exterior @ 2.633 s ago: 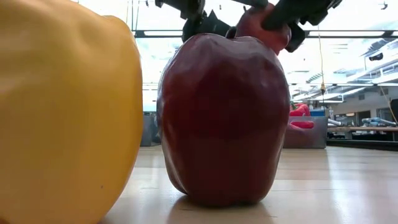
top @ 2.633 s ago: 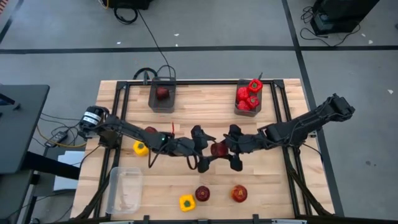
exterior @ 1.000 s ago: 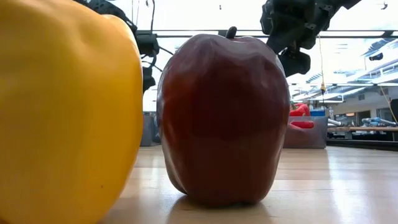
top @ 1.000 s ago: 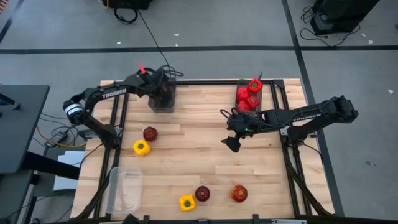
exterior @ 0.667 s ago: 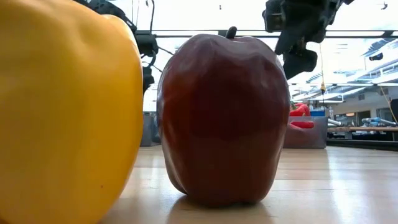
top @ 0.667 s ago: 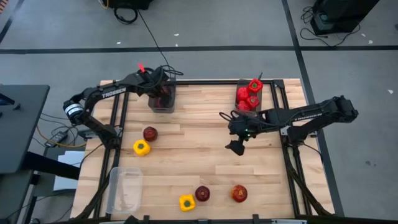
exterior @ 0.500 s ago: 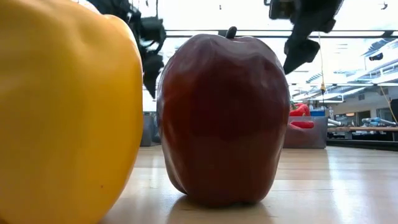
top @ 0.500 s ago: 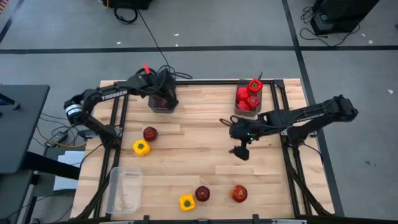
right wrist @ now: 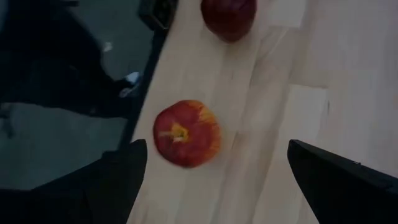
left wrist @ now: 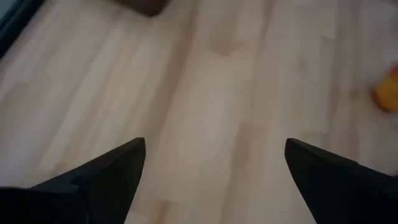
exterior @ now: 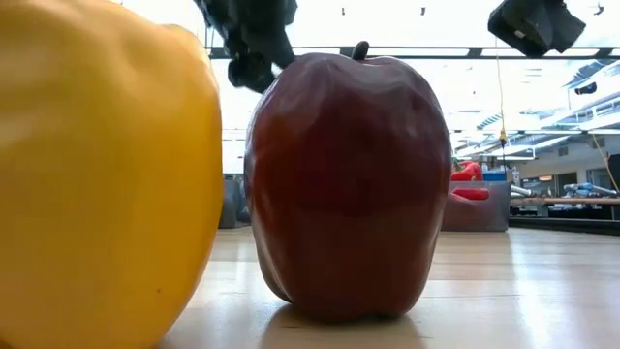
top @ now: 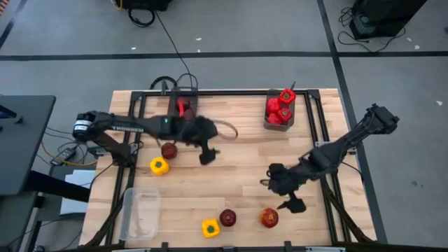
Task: Sort produce into baskets
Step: Put the red apple into the top left black transparent bin
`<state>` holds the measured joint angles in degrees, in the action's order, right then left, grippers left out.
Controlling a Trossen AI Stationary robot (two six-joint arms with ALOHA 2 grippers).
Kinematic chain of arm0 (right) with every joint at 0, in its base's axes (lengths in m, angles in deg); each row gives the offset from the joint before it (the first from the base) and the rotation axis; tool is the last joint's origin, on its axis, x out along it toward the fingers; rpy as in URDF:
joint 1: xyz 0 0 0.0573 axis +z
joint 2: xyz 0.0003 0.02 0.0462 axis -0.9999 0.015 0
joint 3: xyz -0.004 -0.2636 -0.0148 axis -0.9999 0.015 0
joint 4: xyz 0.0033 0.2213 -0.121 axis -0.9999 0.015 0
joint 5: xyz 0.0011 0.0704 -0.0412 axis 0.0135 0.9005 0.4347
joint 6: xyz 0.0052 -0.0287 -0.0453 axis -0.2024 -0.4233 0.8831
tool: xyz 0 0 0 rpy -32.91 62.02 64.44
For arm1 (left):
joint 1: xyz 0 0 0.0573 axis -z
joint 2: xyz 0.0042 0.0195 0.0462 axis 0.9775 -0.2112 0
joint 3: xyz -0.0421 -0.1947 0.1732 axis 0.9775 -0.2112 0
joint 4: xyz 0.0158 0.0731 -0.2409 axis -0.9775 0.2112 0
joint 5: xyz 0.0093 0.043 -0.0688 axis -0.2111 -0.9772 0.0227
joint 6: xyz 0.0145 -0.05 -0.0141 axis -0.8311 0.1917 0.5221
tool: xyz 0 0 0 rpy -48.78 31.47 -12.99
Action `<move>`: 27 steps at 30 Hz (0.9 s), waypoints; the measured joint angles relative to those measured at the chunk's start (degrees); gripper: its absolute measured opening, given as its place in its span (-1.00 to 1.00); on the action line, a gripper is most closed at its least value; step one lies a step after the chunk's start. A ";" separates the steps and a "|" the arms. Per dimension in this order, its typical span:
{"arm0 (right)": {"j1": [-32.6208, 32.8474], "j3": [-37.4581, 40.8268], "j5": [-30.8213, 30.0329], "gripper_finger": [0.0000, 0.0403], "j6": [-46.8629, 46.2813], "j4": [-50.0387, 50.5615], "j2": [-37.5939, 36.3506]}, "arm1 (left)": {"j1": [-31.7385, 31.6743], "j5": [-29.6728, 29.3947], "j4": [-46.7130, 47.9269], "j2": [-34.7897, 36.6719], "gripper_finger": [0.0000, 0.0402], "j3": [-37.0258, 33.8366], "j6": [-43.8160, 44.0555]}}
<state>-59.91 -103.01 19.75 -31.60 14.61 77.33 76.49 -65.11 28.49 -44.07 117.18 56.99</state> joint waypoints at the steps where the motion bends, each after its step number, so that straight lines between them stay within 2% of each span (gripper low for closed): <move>1: 1.55 0.00 -1.70 0.98 -0.80 -0.81 0.88 | 1.96 -1.08 -0.31 0.00 0.94 0.00 1.13; 4: 5.30 -0.01 -5.18 0.98 -0.31 -4.63 3.99 | 7.86 -4.20 -0.75 0.00 0.94 0.00 2.99; 10: 8.58 0.02 -5.46 0.99 -2.42 -5.06 9.19 | 17.84 -5.95 -0.60 -0.02 0.94 -0.02 8.83; 14: 10.44 0.02 -5.59 0.99 -4.07 -5.90 11.00 | 22.81 -9.94 -0.32 -0.04 0.94 -0.04 13.08; 21: 11.28 0.02 -6.41 0.99 -5.21 -7.25 16.01 | 27.58 -14.95 -0.29 -0.04 0.94 -0.07 17.37; 27: 11.30 0.02 -7.69 0.99 -4.65 -9.30 18.73 | 28.70 -15.93 -0.27 -0.04 0.94 -0.09 19.06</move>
<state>-48.61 -102.98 12.05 -36.25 5.32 96.06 105.19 -81.04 28.21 -44.12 117.09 76.05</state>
